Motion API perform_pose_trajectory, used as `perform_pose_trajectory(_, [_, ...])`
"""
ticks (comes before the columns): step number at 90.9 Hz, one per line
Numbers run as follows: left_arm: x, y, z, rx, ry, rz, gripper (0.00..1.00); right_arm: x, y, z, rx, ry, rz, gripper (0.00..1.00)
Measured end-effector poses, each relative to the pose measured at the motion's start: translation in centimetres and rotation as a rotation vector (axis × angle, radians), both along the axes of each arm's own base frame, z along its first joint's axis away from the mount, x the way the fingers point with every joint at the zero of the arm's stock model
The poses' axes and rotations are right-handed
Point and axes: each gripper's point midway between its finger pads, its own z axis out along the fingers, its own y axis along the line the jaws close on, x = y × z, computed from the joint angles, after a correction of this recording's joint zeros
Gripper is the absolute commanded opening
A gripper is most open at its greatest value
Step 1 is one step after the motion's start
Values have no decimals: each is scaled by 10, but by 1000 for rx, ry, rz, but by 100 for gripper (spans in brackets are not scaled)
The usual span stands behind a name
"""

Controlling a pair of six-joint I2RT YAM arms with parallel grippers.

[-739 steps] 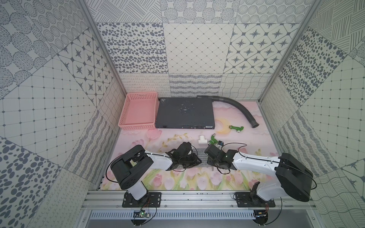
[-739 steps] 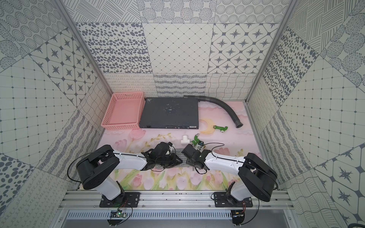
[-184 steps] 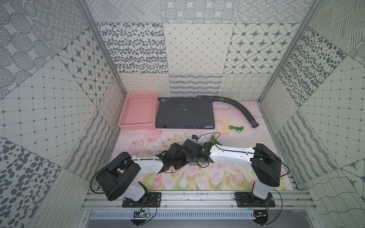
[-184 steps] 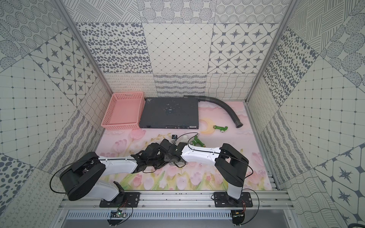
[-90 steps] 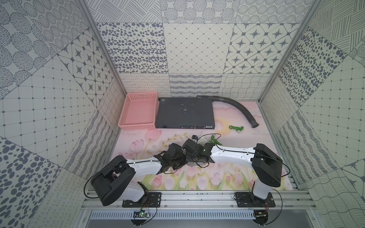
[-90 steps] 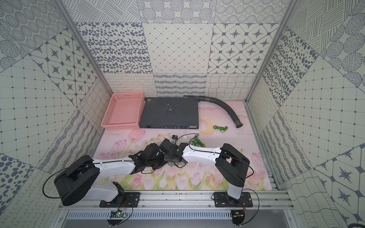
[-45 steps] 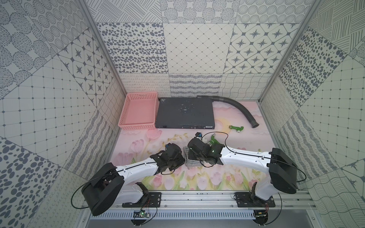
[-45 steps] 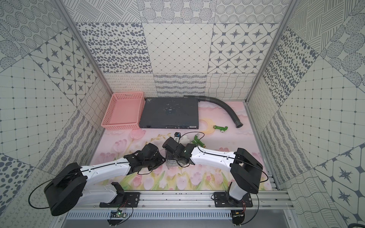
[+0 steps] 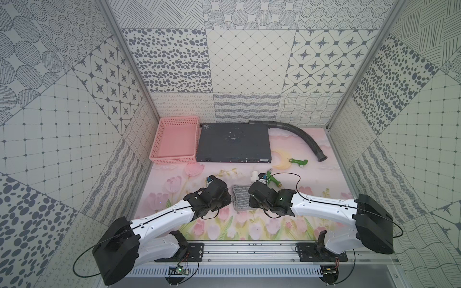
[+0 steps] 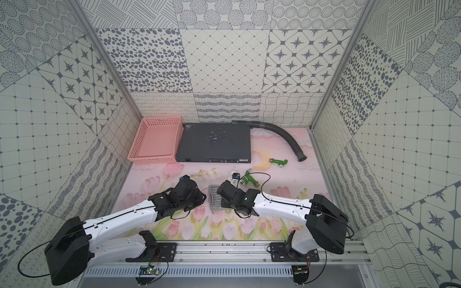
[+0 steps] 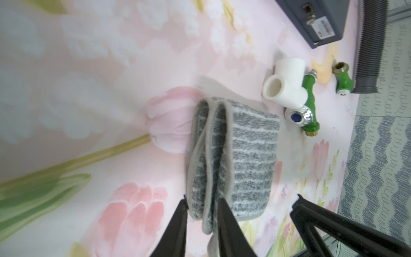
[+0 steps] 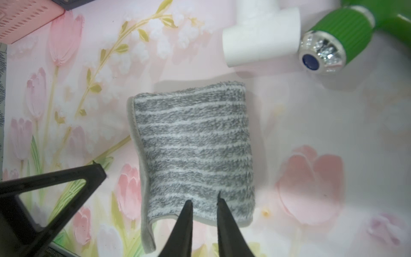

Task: Fold the square dishcloth
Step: Fold the cleaning item at the center of the board, then smooth out the cleaning item at the center of the board.

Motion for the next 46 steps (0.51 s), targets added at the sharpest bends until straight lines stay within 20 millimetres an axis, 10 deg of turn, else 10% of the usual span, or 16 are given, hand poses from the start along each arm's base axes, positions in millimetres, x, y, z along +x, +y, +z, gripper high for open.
perform_pose_trajectory(46, [16, -66, -6, -72, -12, -258, 20, 6, 0, -18, 296, 64, -15, 23])
